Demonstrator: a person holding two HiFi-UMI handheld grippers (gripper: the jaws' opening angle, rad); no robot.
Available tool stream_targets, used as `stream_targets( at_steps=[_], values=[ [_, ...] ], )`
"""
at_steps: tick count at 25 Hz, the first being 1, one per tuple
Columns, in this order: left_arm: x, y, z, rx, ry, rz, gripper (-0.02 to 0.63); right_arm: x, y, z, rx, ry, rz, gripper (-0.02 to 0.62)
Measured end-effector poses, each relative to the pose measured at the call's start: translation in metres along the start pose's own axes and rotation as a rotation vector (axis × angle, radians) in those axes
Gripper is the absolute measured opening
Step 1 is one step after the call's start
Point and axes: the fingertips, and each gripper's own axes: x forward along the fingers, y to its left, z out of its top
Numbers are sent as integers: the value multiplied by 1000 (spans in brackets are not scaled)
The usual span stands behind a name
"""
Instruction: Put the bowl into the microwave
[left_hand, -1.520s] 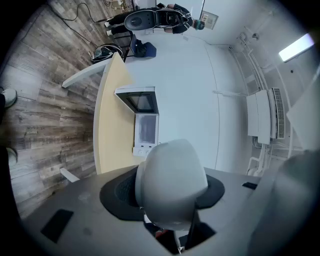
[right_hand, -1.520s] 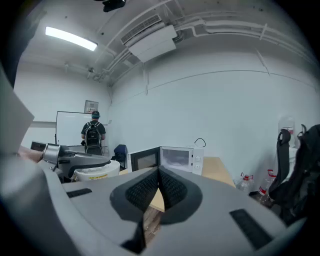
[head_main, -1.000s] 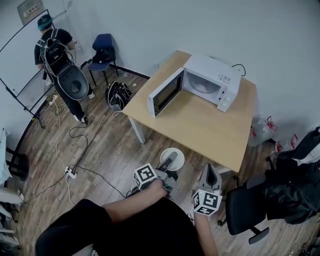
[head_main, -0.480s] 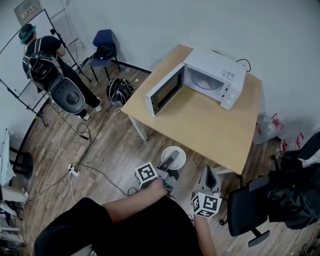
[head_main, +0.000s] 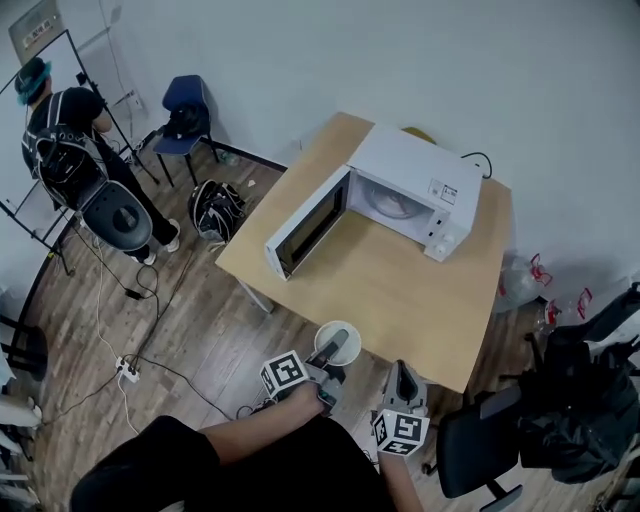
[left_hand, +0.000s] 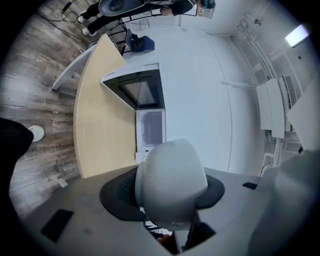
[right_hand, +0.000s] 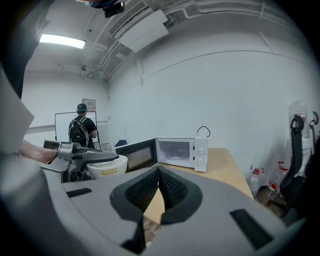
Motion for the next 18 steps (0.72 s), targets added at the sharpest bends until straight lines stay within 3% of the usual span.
stream_targets(
  at_steps=[4,8,18],
  values=[
    [39,-5,26,-16,15,-4,219,38,-19,25,0,-9,-42,60],
    [77,-24,54,65,53,-27,219,75,-39,55,-32,-19,-97,60],
    [168,-23,101,-31,124,-40,219,163,-43,80,-50,31,-148,60]
  ],
)
